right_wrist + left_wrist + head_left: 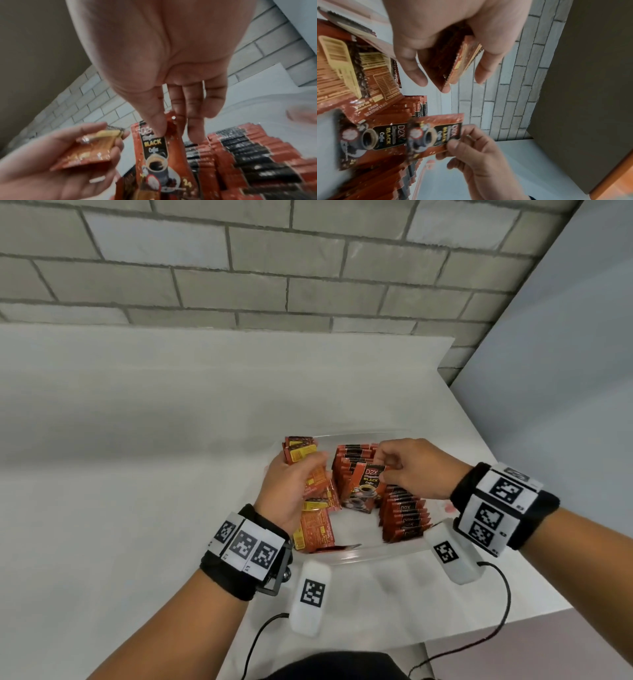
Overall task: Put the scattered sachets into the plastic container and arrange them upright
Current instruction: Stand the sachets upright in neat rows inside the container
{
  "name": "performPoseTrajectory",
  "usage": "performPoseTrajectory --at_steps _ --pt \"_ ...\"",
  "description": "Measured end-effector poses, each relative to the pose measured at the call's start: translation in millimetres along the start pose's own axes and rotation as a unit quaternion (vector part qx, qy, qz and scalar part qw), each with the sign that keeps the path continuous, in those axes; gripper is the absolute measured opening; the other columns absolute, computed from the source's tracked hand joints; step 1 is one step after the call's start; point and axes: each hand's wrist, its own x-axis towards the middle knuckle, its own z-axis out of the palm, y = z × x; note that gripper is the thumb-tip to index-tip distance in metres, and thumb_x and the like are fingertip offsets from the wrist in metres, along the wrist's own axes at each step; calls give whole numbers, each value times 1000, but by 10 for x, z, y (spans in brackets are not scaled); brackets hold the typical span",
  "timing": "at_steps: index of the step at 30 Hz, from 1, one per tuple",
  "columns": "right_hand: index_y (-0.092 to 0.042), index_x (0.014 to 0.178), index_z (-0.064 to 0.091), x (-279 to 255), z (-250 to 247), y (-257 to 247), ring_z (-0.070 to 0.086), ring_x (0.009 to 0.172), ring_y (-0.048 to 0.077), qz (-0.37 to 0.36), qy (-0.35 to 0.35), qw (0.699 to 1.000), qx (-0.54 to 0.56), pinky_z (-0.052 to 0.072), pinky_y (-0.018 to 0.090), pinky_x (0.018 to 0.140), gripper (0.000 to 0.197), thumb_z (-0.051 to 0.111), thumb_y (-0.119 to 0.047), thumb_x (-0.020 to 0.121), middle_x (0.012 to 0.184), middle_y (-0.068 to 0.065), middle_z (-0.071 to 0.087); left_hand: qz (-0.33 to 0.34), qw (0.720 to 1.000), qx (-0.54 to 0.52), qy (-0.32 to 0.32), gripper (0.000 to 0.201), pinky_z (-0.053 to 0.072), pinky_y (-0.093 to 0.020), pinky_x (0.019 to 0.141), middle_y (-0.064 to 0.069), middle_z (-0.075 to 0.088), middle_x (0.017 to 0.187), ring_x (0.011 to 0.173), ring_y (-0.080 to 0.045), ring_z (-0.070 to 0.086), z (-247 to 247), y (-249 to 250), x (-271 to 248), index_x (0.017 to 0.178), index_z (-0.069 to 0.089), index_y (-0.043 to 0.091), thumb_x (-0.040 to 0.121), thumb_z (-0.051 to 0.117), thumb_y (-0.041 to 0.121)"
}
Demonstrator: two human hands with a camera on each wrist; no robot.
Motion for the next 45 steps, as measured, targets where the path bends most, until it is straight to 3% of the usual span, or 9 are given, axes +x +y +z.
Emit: performPoseTrajectory --at_steps 4,9,11,17,20,24,35,40,45 --pt "-22 91 56 116 106 -1 47 72 7 20 -53 993 -102 31 13 56 13 65 -15 86 75 -15 47 -6 1000 -1 -13 5 51 -23 51 -10 58 71 62 -18 61 -32 6 8 96 58 11 92 57 7" --pt "-16 96 61 219 224 -34 50 77 9 5 -108 983 -149 31 12 55 11 66 -16 86 73 -17 46 -24 1000 -6 -18 6 52 -24 54 -10 58 76 66 -17 63 -82 5 45 97 58 11 91 59 10" --pt "-20 88 59 265 251 -45 51 77 11 0 -124 977 -176 33 14 56 8 66 -17 86 73 -15 47 -30 999 -8 -16 5 52 -26 56 -7 60 77 68 -17 64 -97 4 67 95 60 13 90 60 11" --pt "-28 65 45 381 307 -58 52 74 14 2 -139 955 -261 32 21 53 30 67 -17 82 72 -9 51 -35 999 0 -17 5 47 -31 63 -6 61 79 70 -18 64 -115 13 107 92 63 15 90 61 11" --pt "-23 68 51 416 298 -77 49 65 10 22 -144 948 -282 31 20 49 23 70 -22 81 70 -7 53 -38 999 -7 -17 12 47 -31 63 -6 62 81 70 -18 65 -125 13 109 102 62 15 90 61 11" --pt "-16 82 63 436 313 -119 59 76 17 25 -175 931 -319 37 20 50 19 73 -31 79 82 1 65 -39 999 -2 -17 14 48 -32 65 -8 62 85 73 -19 65 -134 3 111 103 62 16 90 62 13" --pt "-13 80 60 481 306 -62 63 78 21 13 -137 932 -335 44 25 56 17 69 -27 82 83 5 66 -38 999 18 -30 9 49 -31 65 -9 62 86 72 -17 65 -131 1 91 100 61 13 91 60 14" --pt "-22 64 44 500 287 -35 58 75 19 17 -132 935 -330 41 25 56 33 71 -31 81 76 0 58 -41 999 17 -26 11 49 -31 65 -8 62 85 73 -18 65 -128 5 81 101 62 14 91 61 14" --pt "-22 63 42 490 270 -43 55 73 18 25 -136 935 -327 40 24 55 37 73 -36 79 70 -3 51 -43 999 10 -20 17 51 -30 63 -8 63 86 72 -19 65 -119 9 80 107 63 15 91 61 13"
